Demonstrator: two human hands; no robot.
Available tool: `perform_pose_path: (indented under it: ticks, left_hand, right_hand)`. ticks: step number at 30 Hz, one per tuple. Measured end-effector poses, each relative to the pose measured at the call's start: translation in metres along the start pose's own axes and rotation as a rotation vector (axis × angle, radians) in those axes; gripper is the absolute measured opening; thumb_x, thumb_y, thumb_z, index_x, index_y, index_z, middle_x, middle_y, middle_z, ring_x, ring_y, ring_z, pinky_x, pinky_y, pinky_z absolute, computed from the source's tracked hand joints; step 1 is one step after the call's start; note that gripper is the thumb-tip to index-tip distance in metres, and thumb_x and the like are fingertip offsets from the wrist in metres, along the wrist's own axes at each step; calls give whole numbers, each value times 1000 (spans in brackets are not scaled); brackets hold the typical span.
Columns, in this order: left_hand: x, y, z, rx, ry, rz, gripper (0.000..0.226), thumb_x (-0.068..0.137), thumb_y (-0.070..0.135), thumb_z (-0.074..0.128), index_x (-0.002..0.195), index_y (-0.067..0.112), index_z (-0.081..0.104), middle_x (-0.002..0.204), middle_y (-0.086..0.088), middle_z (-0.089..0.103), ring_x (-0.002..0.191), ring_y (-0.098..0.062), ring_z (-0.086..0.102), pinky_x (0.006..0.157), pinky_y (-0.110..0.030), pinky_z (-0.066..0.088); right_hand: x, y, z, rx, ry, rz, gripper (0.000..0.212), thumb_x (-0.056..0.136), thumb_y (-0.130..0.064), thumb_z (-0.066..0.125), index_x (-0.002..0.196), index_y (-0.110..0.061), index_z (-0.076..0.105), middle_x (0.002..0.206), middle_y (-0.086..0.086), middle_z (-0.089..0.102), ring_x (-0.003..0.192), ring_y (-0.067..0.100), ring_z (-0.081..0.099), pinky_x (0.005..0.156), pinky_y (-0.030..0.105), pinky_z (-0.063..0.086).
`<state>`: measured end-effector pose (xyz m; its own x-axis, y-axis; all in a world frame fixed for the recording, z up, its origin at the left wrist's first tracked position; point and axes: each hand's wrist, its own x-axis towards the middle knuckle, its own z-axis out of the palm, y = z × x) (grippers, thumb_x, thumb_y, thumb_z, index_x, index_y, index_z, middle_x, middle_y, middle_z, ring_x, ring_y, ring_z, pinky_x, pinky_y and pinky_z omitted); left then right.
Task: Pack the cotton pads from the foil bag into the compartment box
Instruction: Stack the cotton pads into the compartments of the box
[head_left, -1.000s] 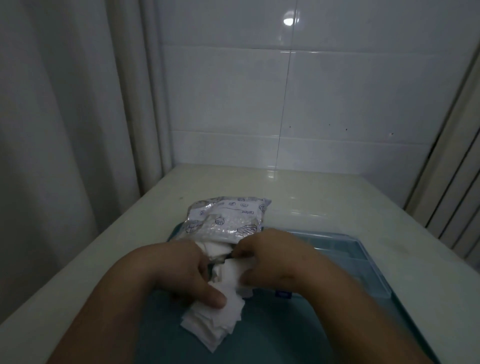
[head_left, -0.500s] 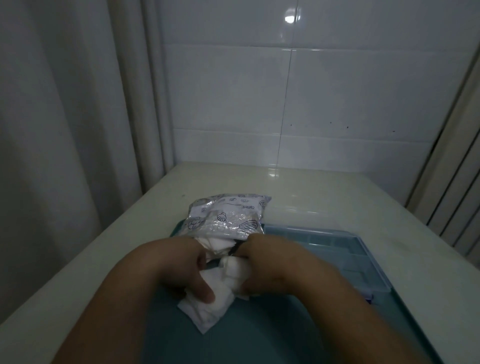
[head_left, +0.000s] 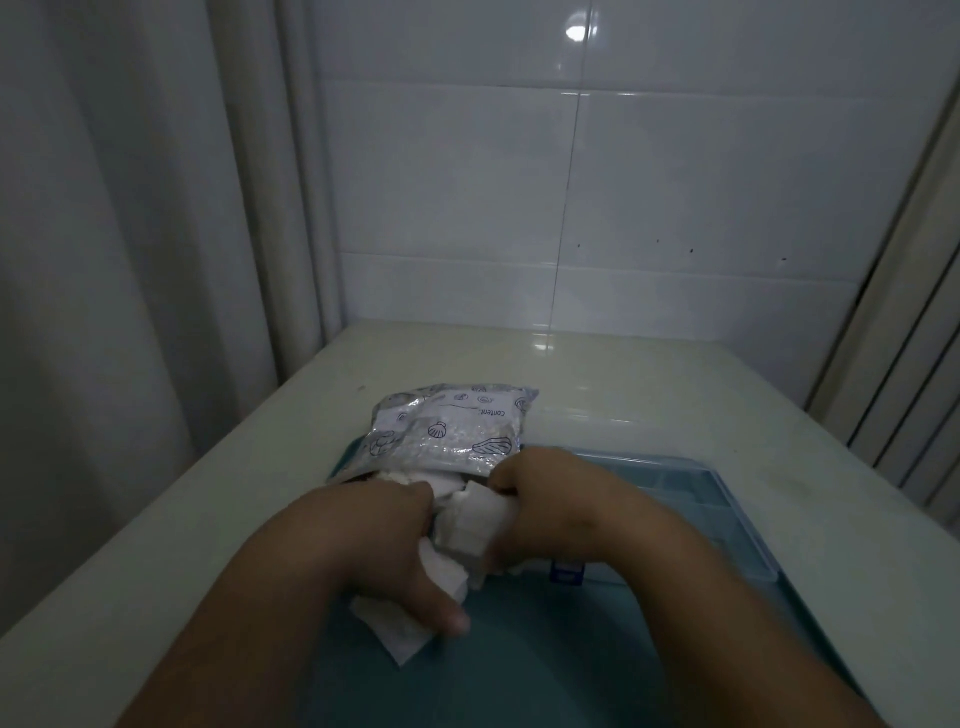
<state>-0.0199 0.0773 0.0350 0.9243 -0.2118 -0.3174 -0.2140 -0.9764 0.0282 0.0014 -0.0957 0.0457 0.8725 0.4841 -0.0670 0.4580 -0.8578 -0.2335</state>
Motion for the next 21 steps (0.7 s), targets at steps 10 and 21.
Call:
perform_pose_path:
  ticks: [10,21]
  left_hand:
    - [8,2,13,143,77,-156,78,59,38,83,121,19,39,122,-3,54,108,-21,56,76,-28,43]
    - [-5,-6,-1,89,374,-164,71,52,77,69,98,33,37,108,5,55,94,-17,56,66,-30,37]
  right_hand:
    - [-4,5,-7,39,97,23,29,68,-40,77,75,-20,57,77,-3,55,67,12,48,50,25,32]
    - [-9,28,-18,272,174,62,32,68,-28,81,86,-26,55,84,-8,56,73,9,52,56,23,38]
